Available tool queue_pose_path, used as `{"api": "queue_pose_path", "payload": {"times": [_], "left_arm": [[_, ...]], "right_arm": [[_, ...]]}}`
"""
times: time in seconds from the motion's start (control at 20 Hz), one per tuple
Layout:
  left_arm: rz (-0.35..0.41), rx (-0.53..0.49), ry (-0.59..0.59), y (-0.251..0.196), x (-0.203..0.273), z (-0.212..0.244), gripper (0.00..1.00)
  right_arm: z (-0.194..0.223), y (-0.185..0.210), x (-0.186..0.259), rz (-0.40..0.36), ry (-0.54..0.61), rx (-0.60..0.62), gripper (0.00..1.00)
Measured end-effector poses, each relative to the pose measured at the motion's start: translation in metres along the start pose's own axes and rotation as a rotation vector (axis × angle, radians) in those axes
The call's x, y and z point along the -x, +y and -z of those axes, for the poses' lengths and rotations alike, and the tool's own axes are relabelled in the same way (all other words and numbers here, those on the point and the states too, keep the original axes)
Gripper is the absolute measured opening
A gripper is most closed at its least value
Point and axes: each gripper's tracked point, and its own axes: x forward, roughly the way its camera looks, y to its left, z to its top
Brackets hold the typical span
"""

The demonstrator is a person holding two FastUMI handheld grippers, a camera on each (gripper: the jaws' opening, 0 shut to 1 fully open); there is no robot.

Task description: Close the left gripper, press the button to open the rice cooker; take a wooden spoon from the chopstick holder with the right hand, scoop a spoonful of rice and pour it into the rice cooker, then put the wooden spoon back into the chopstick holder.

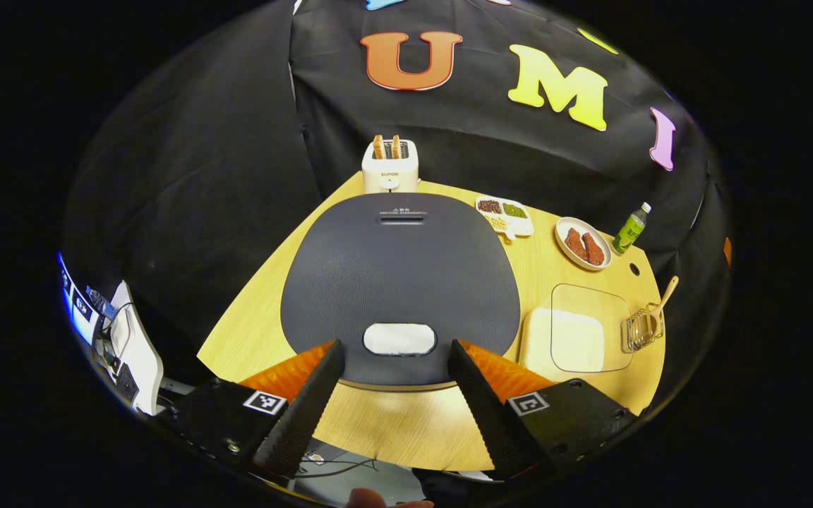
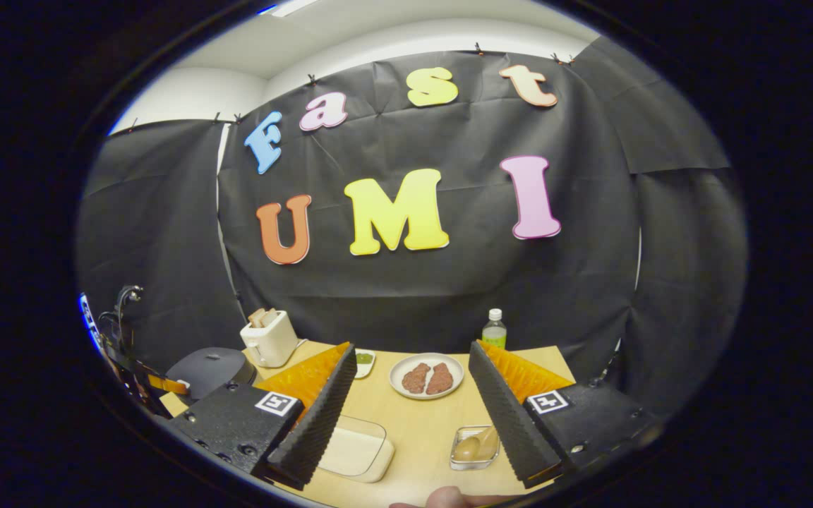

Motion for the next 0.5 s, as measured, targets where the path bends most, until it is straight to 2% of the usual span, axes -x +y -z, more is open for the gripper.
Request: {"api": "queue_pose_path", "payload": {"times": [0.05,0.1,0.35,0.5], "left_arm": [[0.000,0.006,0.004,0.001,0.001,0.000,0.98],[0.002,0.020,0.029,0.000,-0.002,0.006,0.99],[-0.008,0.029,0.076,-0.001,-0.002,0.007,0.99],[-0.026,0.042,0.075,0.000,-0.003,0.005,0.99]], "right_arm": [[0.002,0.005,-0.008,-0.018,0.006,-0.004,0.97],[0.004,0.009,-0.017,-0.040,0.013,-0.009,1.00],[0.015,0.019,-0.064,-0.108,0.035,-0.020,0.98],[0.023,0.024,-0.079,-0.136,0.057,-0.040,1.00]]}}
